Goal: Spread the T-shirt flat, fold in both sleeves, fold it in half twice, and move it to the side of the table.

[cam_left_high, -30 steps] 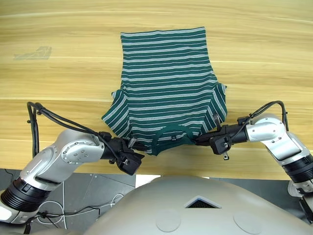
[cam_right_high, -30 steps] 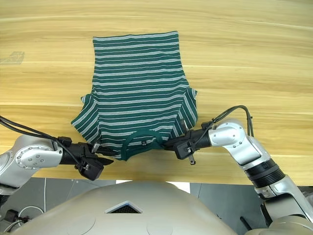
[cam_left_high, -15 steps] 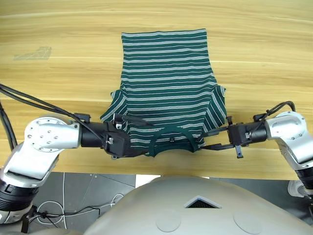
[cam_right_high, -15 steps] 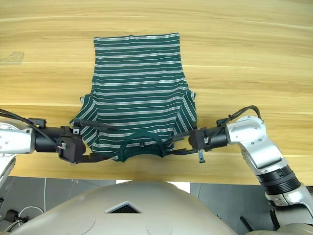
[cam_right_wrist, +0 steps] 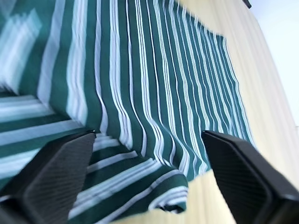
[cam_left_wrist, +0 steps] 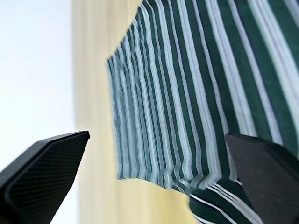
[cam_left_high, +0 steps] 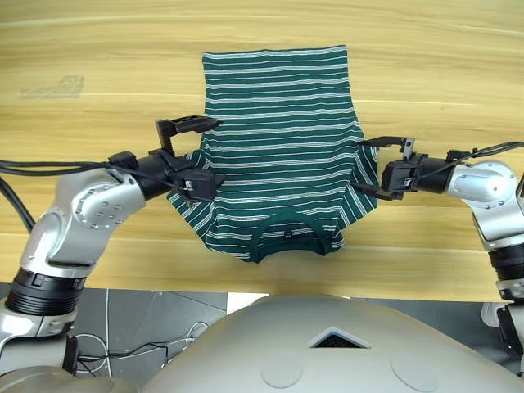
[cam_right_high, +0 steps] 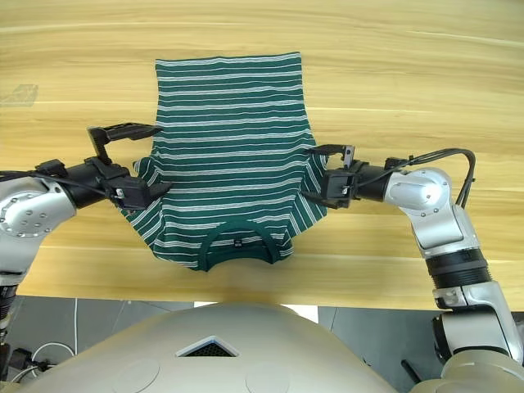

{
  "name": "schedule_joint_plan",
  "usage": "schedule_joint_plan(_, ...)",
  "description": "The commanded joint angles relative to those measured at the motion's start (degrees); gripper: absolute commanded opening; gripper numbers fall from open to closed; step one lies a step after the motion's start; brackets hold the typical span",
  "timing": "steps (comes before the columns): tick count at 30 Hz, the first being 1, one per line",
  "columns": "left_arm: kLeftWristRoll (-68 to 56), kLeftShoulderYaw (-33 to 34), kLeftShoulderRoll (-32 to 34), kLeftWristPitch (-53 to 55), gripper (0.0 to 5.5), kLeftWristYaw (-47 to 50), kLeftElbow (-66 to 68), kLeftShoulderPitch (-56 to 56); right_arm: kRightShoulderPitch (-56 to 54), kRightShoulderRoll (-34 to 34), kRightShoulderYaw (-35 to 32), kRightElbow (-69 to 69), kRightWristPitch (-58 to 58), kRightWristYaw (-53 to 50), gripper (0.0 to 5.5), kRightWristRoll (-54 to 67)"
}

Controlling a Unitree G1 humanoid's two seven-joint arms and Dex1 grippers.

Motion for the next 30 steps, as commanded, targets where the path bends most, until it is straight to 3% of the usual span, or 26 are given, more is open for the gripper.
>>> schedule_joint_plan(1,4.28,-0.57,-0.74,-2.73,5.4,2.88,3.4,-0.8,-1.33,0.0,1.06,3.5,-4.02,-2.85,4.9,-4.64)
schedule_joint_plan(5,5.71,-0.99,-2.08,-3.68,5.4,4.33,5.03,-0.44,-1.83,-0.33,1.91,5.82,-5.62,-3.18,5.38,-6.07)
schedule_joint_plan(21,8.47,-6.62,-7.98,-4.9,5.4,6.74,8.92,2.11,-2.04,-9.76,1.38,5.86,-3.23,2.67,5.38,-6.08)
schedule_joint_plan(30,9.47,-6.73,-8.17,-5.36,5.4,7.9,9.85,1.24,0.37,-9.17,2.55,3.04,-2.29,4.09,5.38,-4.74)
